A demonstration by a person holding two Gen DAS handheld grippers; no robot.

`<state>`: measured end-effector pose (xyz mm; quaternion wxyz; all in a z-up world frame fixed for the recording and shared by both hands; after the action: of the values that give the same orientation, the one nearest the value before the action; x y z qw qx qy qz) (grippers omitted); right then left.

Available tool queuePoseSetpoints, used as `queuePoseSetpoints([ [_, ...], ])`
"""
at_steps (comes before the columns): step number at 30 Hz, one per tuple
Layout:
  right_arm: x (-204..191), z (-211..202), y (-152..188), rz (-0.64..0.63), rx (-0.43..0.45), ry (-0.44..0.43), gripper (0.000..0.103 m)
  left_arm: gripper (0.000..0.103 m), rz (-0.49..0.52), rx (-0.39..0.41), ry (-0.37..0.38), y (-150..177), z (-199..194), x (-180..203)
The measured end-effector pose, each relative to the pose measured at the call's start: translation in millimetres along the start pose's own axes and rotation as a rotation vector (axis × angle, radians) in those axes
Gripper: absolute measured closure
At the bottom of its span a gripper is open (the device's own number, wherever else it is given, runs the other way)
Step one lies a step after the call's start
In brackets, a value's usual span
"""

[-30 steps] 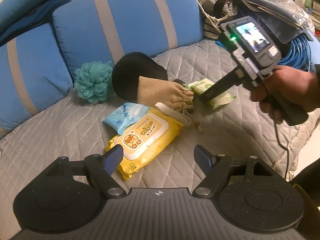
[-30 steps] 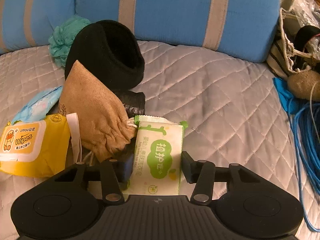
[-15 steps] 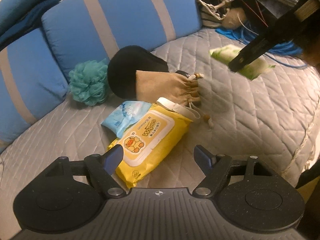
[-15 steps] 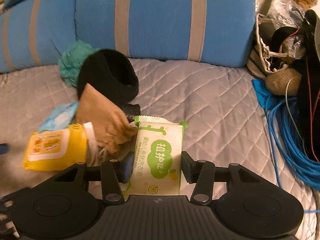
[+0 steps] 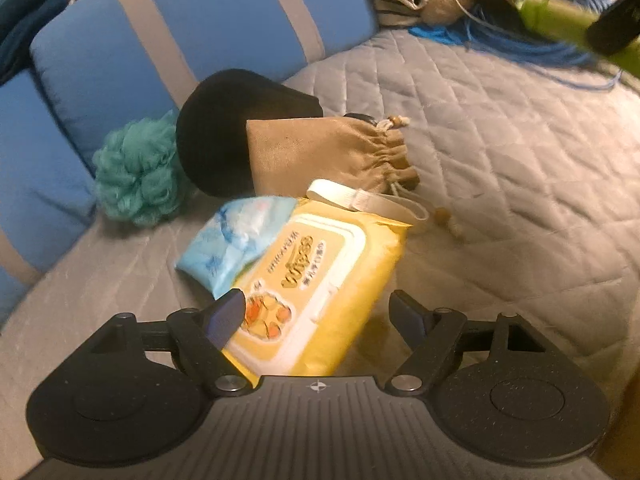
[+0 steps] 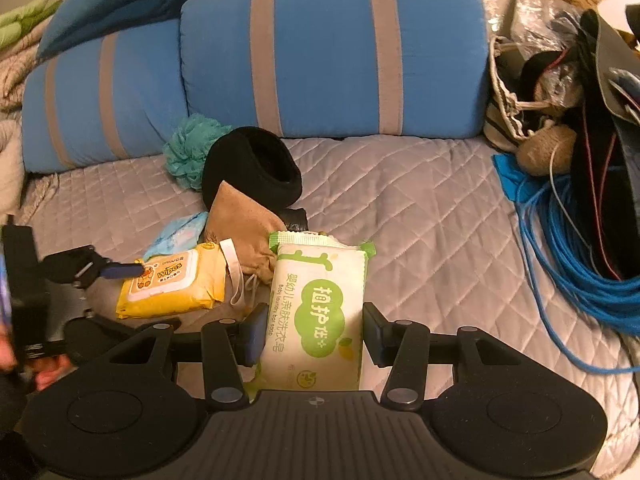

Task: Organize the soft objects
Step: 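Lift the green wipes pack with the right gripper while the left gripper grasps the yellow Wipes pack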

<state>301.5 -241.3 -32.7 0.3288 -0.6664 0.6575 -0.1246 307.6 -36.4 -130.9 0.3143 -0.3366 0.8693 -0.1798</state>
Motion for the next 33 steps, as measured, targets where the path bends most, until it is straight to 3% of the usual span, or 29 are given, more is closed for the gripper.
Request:
queuePoseSetpoints([
  [6,2.9,3.6,-0.8,0.015,-0.012,-0.008,0.051,0.014,0.007,0.003,0.049,-4.7,19.8,-10.7],
  [20,-6.0,7.9,4.7,-0.016,-0.046,-0.044,0.051,0.000,-0.081,-0.027,0.300,1.9,54.2,-41.4],
  [23,-6.0,8.2,5.2,-0.018,-0.050,-0.041,0.051,0.000,-0.148,-0.039,0.341,5.4,59.4,-46.4],
  [26,-4.9,9.7,3.6,-0.013,-0.050,-0.039,0.051,0.001,-0.143,-0.050,0.347,5.2,54.9,-42.2],
  [31,-5.3,8.6,3.0,-0.004,-0.050,-0.046,0.051,0.002,-0.142,-0.061,0.420,6.5,42.6,-34.7],
  [33,-4.9,8.9,3.4,-0.005,-0.053,-0.045,0.051,0.009,-0.134,-0.060,0.411,6.5,40.3,-33.1],
])
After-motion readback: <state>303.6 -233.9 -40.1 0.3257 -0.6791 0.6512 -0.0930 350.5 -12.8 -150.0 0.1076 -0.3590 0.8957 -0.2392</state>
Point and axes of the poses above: each gripper's, at about its wrist camera, not at the fingertips, and z roughly the way its jaws point, x to its right, y to its underside, the point moved 5 cm from there along z, roughly the way its jaws point, and after that the axes turned 9 degrees about z, right-handed, at the moved point
